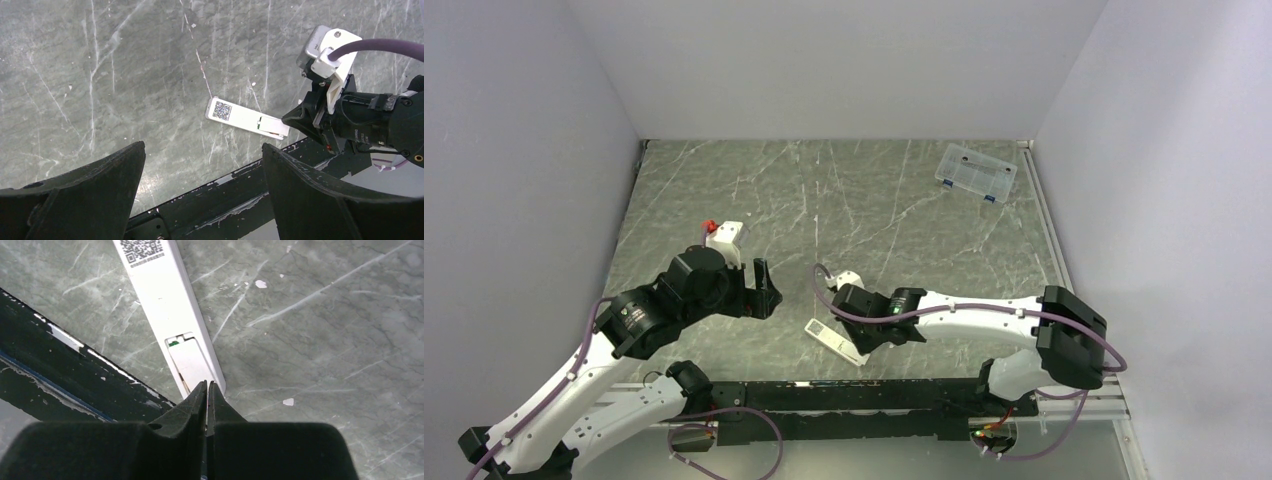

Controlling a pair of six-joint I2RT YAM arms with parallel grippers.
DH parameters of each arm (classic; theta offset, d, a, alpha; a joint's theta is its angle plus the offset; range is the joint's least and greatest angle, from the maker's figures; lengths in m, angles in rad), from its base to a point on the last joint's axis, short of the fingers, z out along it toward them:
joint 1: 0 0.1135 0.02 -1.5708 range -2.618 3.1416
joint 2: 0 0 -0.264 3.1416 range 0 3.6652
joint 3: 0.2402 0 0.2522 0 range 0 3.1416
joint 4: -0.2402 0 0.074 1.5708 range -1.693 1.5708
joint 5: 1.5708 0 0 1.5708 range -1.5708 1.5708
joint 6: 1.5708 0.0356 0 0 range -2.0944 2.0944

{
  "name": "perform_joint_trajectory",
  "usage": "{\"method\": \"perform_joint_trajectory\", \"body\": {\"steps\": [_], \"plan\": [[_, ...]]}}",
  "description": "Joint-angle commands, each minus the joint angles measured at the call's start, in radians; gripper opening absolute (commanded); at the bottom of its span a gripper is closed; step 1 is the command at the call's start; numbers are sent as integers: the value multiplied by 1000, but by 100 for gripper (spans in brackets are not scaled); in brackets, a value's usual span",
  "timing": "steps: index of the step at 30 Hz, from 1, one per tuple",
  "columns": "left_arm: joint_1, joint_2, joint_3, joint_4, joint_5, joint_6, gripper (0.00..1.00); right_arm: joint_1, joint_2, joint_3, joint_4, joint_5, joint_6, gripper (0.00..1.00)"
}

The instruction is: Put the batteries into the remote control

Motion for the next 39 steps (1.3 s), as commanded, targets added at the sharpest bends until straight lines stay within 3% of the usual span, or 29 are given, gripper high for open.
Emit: {"method": "perform_joint_trajectory", "body": {"steps": [1, 39], "plan": [[0, -1, 1, 34, 10, 12, 93, -11, -27, -21, -29, 44, 26, 7], [1, -3, 1, 32, 7, 12, 93, -7, 32, -11, 2, -18, -3, 4]]}}
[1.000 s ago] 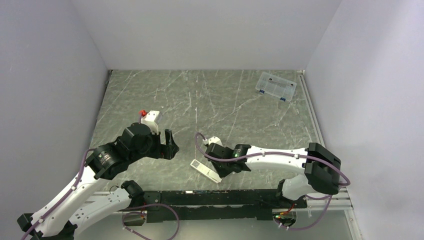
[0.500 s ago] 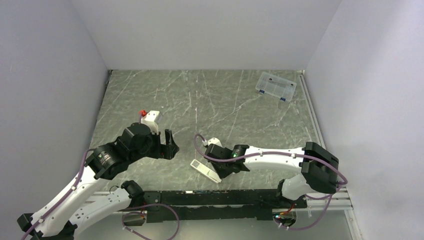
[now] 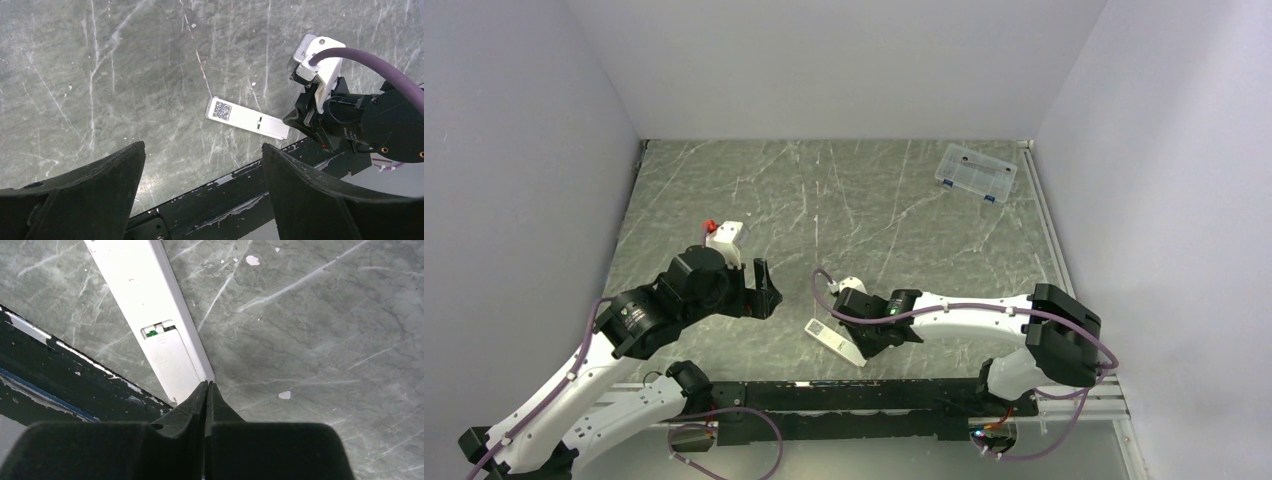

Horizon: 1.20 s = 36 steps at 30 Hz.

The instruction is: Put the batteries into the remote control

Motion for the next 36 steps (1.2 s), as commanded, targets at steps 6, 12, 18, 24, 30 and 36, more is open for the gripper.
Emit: {"method": "perform_joint_trajectory", "body": {"steps": [6, 12, 18, 24, 30, 36], "plan": [[0, -1, 1, 33, 8, 13, 93, 3, 3, 21, 24, -9, -11, 4], [1, 0, 0, 33, 9, 14, 93, 3, -8, 45, -5, 34, -7, 4], [1, -2, 2, 32, 11, 14, 93, 4, -19, 85, -16, 39, -11, 4], [1, -1, 1, 30, 7, 13, 93, 3, -3, 96, 9, 30, -12, 5], [1, -5, 1, 30, 10, 13, 93, 2, 34, 99, 29, 44, -10, 5], [0, -8, 0, 32, 10, 12, 93, -6, 64, 97, 40, 53, -13, 5]]}}
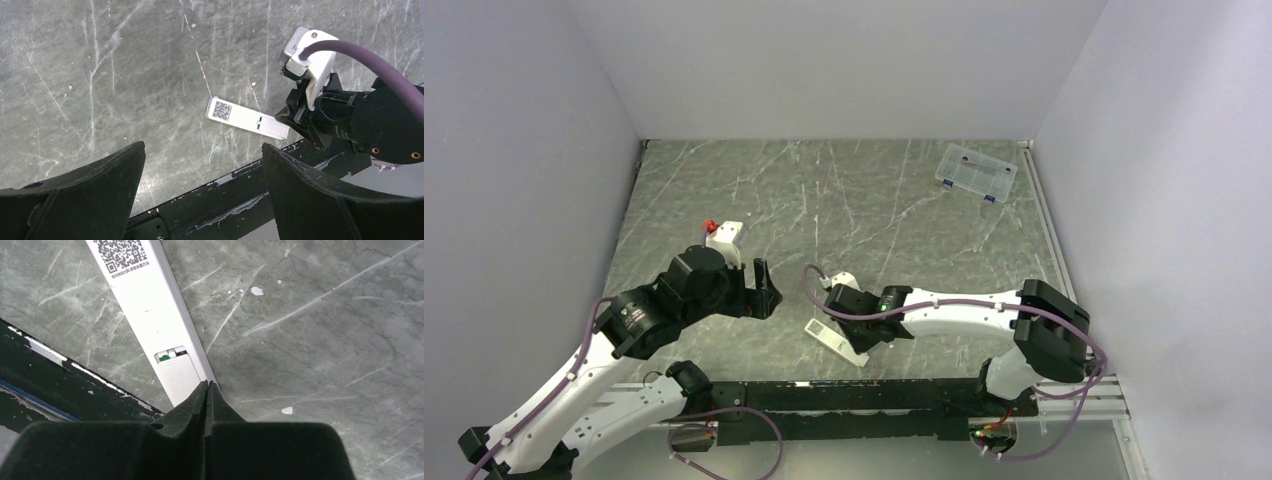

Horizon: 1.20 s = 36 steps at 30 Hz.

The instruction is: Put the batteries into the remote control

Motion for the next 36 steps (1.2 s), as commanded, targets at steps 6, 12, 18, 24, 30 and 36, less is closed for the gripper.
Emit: {"method": "perform_joint_trajectory", "body": {"steps": [6, 12, 18, 24, 30, 36], "plan": [[0, -10, 0, 30, 9, 12, 93, -8, 27, 33, 39, 10, -14, 5], [0, -10, 1, 31, 7, 13, 93, -8, 33, 33, 45, -2, -19, 5], [0, -12, 0, 31, 7, 12, 93, -8, 36, 34, 51, -17, -25, 4], [1, -13, 1, 31, 5, 12, 93, -8, 42, 41, 55, -31, -34, 4], [0, -15, 1, 29, 5, 12, 93, -5, 51, 47, 57, -46, -40, 4], [1, -18, 1, 29, 5, 13, 93, -2, 52, 57, 45, -28, -39, 4]]}}
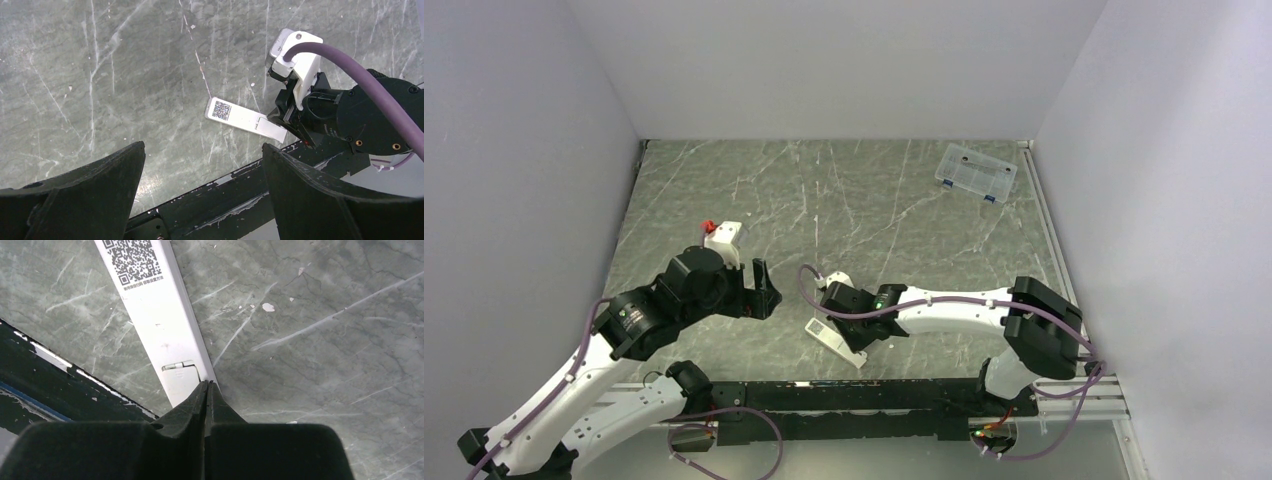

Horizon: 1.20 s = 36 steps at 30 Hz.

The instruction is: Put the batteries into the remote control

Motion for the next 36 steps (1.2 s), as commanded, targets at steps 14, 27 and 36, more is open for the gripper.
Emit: {"method": "perform_joint_trajectory", "body": {"steps": [14, 27, 36], "plan": [[0, -2, 1, 33, 8, 14, 93, 18, -100, 52, -50, 14, 21, 5], [0, 11, 1, 35, 14, 15, 93, 92, -130, -58, 15, -105, 93, 9], [1, 12, 0, 34, 14, 15, 93, 116, -118, -60, 19, -114, 105, 10]]}}
